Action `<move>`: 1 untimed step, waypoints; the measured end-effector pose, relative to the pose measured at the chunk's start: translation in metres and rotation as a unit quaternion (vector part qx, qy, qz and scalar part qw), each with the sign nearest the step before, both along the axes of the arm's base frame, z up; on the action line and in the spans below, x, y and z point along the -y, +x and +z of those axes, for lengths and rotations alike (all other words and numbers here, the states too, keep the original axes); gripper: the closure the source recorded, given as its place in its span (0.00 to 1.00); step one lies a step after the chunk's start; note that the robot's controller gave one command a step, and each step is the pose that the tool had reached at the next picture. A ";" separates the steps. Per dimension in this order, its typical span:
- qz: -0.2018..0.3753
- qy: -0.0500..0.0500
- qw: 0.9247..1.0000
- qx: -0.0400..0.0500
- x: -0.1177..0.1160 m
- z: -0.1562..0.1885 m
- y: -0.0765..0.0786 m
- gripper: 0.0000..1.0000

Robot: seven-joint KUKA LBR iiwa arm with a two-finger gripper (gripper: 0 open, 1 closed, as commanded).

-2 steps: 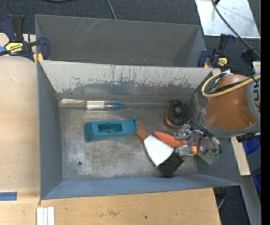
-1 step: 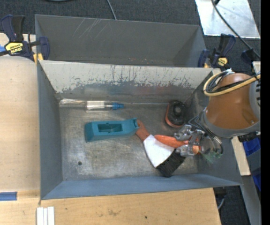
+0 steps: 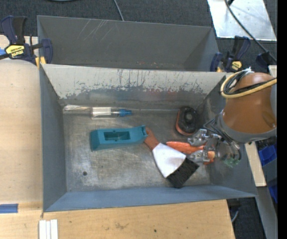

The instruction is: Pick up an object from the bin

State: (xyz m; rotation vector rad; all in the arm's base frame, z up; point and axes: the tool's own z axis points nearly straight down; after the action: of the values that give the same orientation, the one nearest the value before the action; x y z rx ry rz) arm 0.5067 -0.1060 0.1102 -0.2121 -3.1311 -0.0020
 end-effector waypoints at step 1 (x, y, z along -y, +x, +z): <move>0.000 -0.001 1.000 0.005 0.001 0.012 0.003 1.00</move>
Offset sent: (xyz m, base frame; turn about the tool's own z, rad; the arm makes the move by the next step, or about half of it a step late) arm 0.0002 0.0001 0.0607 0.0000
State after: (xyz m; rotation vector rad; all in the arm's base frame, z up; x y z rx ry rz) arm 0.5094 -0.1069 0.1218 -0.2132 -3.1411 0.0009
